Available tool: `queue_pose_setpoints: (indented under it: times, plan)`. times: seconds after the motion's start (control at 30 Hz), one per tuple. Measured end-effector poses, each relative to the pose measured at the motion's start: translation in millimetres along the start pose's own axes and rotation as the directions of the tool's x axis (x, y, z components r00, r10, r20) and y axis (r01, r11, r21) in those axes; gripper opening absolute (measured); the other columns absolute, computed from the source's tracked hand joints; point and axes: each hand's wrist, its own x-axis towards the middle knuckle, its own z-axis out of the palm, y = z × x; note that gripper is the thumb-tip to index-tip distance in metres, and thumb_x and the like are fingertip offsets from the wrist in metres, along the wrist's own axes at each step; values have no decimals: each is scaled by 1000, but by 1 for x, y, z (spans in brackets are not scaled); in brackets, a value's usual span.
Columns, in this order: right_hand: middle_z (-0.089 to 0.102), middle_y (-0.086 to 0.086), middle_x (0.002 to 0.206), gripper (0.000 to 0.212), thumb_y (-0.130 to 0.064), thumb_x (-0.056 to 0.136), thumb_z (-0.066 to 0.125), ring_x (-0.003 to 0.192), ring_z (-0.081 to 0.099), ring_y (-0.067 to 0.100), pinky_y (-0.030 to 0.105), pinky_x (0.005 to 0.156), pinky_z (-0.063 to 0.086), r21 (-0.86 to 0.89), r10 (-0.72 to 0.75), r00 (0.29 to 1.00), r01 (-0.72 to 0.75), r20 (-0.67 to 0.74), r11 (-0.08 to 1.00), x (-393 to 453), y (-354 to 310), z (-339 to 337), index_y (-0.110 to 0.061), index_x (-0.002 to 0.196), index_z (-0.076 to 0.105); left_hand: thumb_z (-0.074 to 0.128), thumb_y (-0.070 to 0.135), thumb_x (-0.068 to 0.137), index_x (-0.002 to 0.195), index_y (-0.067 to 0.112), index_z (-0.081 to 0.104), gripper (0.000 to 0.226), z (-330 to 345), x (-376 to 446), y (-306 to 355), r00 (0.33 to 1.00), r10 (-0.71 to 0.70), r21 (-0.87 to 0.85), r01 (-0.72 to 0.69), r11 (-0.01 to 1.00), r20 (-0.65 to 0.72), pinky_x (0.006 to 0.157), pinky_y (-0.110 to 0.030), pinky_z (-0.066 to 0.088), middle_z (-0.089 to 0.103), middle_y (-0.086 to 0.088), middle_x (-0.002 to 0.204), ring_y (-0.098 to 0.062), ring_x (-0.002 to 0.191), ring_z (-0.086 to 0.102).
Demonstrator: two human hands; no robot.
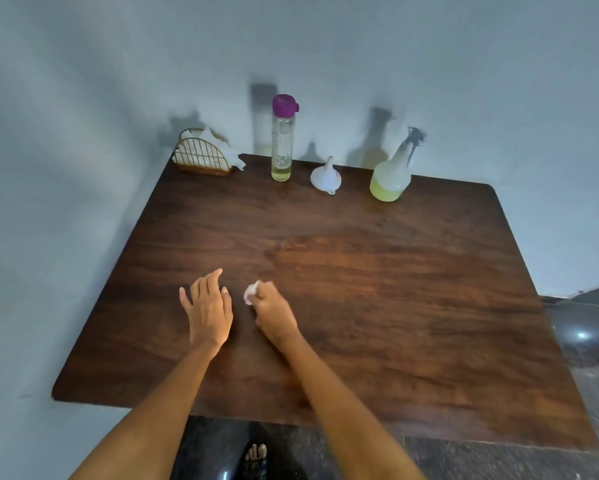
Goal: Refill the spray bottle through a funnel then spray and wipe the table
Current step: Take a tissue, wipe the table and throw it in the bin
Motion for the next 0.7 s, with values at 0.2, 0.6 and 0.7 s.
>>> queue_pose_setpoints:
  times: [0.2,0.6,0.7]
  plan:
    - [53,13,114,31,6,82,45,110,50,27,35,93,45,24,442,835,-460,-329,888,76,71,-62,-7,102,65,52,9,92,125,7,53,34,5,31,-19,1000,20,9,-20,1000,-15,107,-61,25,61,-15,114,-33,114,55]
    - [52,14,118,22,-3,89,45,111,48,27,33,93,41,-24,184,959,-194,-213,981,88,11,-24,-4,105,60,50,8,92,128,6,51,35,18,47,-3,999,26,-38,-25,999,39,110,-60,20,58,-18,119,-35,118,51]
    - [56,2,102,17,-10,86,48,97,54,18,24,80,37,-104,350,841,-425,-412,899,66,89,-81,-12,90,64,51,7,92,126,4,52,35,22,47,-4,999,39,-26,-38,999,36,109,-62,20,58,-20,118,-38,116,52]
